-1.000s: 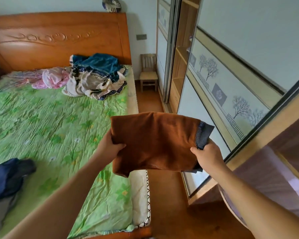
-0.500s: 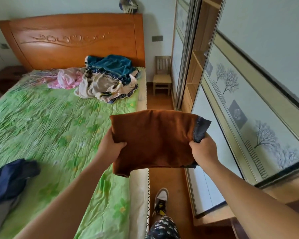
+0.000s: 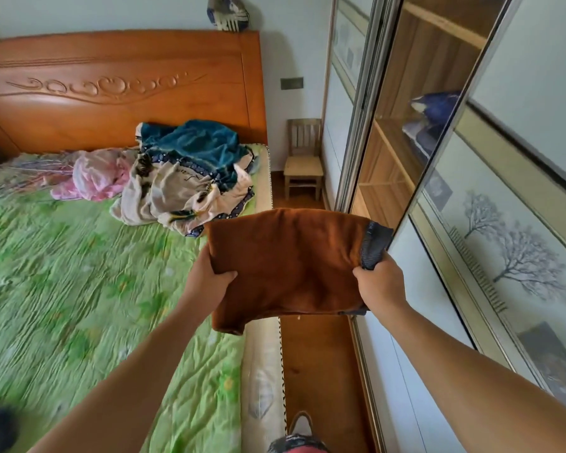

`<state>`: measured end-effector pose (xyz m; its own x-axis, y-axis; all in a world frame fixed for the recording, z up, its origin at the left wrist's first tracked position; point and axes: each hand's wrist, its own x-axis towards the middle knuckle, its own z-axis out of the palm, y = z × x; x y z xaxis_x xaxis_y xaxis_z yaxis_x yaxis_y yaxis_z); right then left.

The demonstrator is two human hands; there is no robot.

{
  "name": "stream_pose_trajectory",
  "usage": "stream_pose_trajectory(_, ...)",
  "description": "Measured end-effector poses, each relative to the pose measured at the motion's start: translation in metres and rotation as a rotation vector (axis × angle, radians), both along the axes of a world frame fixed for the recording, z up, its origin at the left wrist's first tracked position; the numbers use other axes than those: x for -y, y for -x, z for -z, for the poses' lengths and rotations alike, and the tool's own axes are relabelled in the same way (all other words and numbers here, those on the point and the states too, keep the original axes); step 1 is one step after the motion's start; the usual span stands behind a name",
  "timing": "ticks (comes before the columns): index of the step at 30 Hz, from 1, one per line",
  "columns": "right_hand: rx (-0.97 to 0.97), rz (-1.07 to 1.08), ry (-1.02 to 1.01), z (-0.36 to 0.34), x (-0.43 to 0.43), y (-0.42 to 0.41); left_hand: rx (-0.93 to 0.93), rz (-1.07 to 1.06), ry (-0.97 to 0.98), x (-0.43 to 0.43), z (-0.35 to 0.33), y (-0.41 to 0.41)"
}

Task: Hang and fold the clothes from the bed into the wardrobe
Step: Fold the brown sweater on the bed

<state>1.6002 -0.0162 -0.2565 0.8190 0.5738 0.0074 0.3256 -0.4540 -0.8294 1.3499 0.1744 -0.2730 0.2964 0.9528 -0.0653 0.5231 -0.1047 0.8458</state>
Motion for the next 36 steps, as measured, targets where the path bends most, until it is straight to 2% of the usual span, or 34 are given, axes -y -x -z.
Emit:
stream_pose_trajectory(6,-0.052,-0.004,-0.006,-0.005,-0.077,-0.043,-0.011,0.024,-0.011,-0.069,-0.005,-0.034)
stream_pose_trajectory(16,-0.136,-0.027,0.017,-0.002,-0.183,-0.089,-0.010,-0.060,0.036,-0.144,-0.003,-0.061)
stream_pose_trajectory(27,-0.115,-0.074,0.006,0.002,-0.314,-0.191,-0.021,-0.104,0.021,-0.262,-0.016,-0.152)
stream_pose_trajectory(36,-0.104,-0.056,-0.072,-0.010,-0.395,-0.262,0.024,-0.016,-0.024,-0.350,-0.036,-0.217)
